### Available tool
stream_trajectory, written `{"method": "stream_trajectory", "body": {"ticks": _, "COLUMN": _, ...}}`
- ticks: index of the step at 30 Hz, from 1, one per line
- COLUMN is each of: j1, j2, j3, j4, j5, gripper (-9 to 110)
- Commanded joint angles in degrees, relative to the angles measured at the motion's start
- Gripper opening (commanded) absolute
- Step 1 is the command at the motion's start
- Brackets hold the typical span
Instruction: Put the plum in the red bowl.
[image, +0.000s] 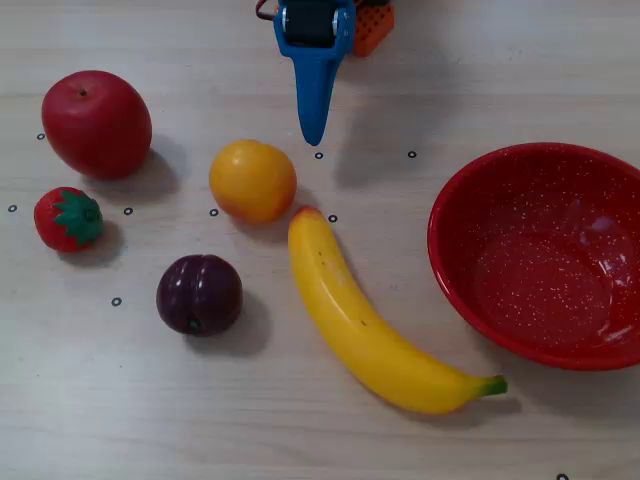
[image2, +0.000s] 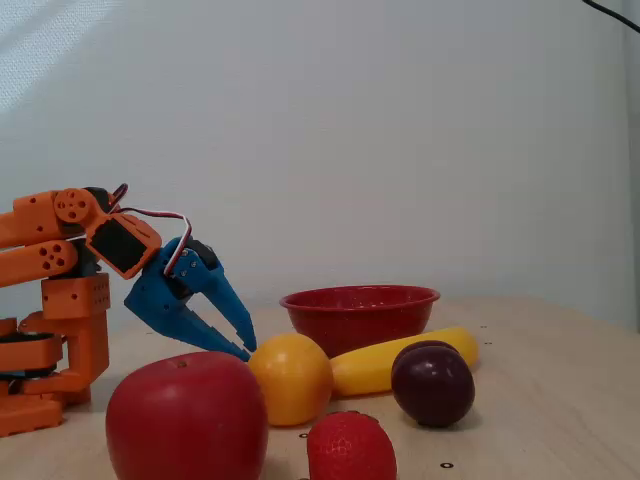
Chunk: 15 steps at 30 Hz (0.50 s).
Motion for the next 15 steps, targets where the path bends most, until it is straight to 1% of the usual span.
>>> {"method": "stream_trajectory", "body": {"ticks": 1, "j1": 1.32, "j2": 0.70, "j3": 0.53, "j4": 0.35, "j5": 0.62, "gripper": 0}}
{"method": "stream_trajectory", "body": {"ticks": 11, "j1": 1.41, "j2": 0.35, "j3": 0.44, "j4": 0.26, "j5": 0.62, "gripper": 0}}
{"method": "stream_trajectory", "body": {"ticks": 15, "j1": 1.14, "j2": -4.92, "j3": -1.67, "j4": -2.37, "j5": 1.14, "gripper": 0}}
